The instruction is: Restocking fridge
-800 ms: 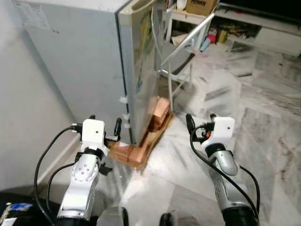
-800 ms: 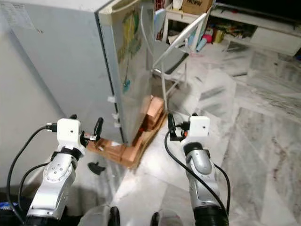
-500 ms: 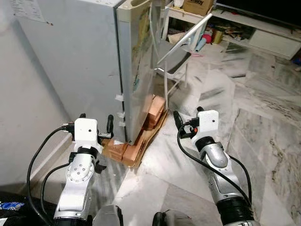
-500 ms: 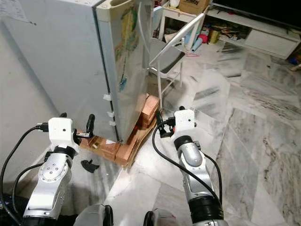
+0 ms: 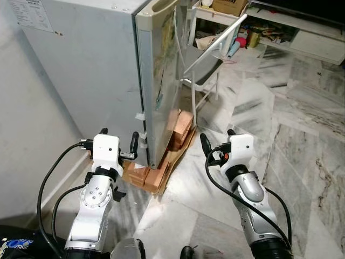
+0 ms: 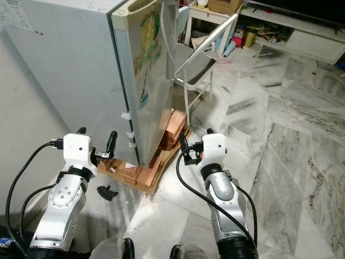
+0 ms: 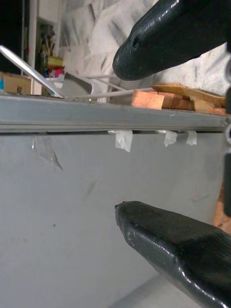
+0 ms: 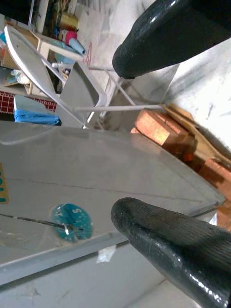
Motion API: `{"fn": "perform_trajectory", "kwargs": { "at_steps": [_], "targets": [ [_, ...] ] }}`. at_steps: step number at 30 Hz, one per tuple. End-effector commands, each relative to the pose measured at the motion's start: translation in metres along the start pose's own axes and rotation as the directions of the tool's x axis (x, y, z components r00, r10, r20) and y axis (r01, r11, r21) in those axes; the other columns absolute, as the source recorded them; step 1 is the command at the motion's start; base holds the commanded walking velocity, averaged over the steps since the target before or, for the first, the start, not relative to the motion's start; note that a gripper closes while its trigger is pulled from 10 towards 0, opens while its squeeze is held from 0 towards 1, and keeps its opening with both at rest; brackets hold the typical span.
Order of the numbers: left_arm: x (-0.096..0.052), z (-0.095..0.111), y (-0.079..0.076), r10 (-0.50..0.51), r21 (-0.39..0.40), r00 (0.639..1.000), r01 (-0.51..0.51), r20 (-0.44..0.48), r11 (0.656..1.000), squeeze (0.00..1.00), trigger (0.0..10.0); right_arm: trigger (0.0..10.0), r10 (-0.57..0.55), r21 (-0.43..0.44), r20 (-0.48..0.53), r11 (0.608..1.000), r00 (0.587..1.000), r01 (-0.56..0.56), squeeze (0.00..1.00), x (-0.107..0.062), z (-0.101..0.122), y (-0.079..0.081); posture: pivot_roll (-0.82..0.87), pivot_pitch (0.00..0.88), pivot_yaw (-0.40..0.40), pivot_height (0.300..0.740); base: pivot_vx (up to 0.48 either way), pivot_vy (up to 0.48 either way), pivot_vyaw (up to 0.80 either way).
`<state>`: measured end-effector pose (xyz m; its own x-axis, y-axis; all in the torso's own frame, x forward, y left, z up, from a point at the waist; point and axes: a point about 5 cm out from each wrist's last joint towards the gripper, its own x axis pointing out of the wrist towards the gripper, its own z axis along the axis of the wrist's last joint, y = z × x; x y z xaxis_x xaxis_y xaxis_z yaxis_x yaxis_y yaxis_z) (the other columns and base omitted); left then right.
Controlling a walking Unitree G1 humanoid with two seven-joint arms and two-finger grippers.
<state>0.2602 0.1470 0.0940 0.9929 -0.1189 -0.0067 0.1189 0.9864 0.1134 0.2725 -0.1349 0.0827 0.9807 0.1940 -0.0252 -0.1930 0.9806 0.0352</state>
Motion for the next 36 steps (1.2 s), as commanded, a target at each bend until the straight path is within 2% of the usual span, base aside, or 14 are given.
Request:
{"fn": "perform_trajectory", "kwargs": {
  "at_steps": [1, 4, 9, 22, 30, 34, 36],
  "targets": [
    [0.000, 0.000, -0.003, -0.019, 0.000, 1.000, 0.019, -0.006, 1.000, 0.00, 10.0, 10.0, -0.016, -0.001, 0.025, 1.000, 1.000, 0.016, 0.00, 0.000, 0.005, -0.005, 0.01, 0.076, -0.038, 0.740, 0.334, 0.000, 0.00],
    [-0.001, 0.000, -0.004, -0.031, -0.002, 0.999, 0.031, -0.009, 1.000, 0.00, 10.0, 10.0, -0.020, 0.006, 0.019, 1.000, 1.000, 0.020, 0.00, 0.000, 0.006, -0.006, 0.02, 0.079, -0.038, 0.740, 0.333, 0.000, 0.00],
    [-0.002, 0.000, -0.005, -0.037, -0.004, 0.999, 0.037, -0.011, 0.999, 0.00, 10.0, 10.0, -0.017, 0.009, 0.001, 1.000, 1.000, 0.017, 0.00, 0.000, 0.003, -0.004, 0.02, 0.077, -0.042, 0.740, 0.304, 0.000, -0.80],
    [-0.004, -0.002, -0.008, -0.064, -0.024, 0.998, 0.063, -0.024, 0.998, 0.00, 10.0, 10.0, -0.001, 0.007, -0.003, 1.000, 1.000, 0.001, 0.00, 0.000, 0.003, -0.002, 0.01, 0.090, -0.044, 0.740, 0.000, 0.000, -0.80],
    [0.003, -0.005, 0.007, 0.066, 0.016, 0.997, -0.066, -0.050, 0.998, 0.00, 10.0, 10.0, 0.000, 0.012, 0.000, 1.000, 1.000, 0.000, 0.00, -0.002, 0.005, -0.002, 0.00, 0.097, -0.046, 0.740, 0.000, 0.000, 0.00],
    [0.008, -0.008, 0.020, 0.177, 0.037, 0.982, -0.175, -0.072, 0.984, 0.00, 10.0, 10.0, 0.012, 0.008, 0.000, 1.000, 1.000, -0.012, 0.00, -0.004, 0.005, -0.002, -0.01, 0.099, -0.044, 0.740, 0.000, 0.000, 0.00],
    [0.009, -0.009, 0.023, 0.198, 0.028, 0.977, -0.197, -0.083, 0.980, 0.00, 10.0, 10.0, 0.023, -0.007, -0.003, 1.000, 1.000, -0.023, 0.00, -0.004, 0.005, -0.001, -0.01, 0.099, -0.044, 0.740, 0.000, 0.000, 0.00]
  ]
}}
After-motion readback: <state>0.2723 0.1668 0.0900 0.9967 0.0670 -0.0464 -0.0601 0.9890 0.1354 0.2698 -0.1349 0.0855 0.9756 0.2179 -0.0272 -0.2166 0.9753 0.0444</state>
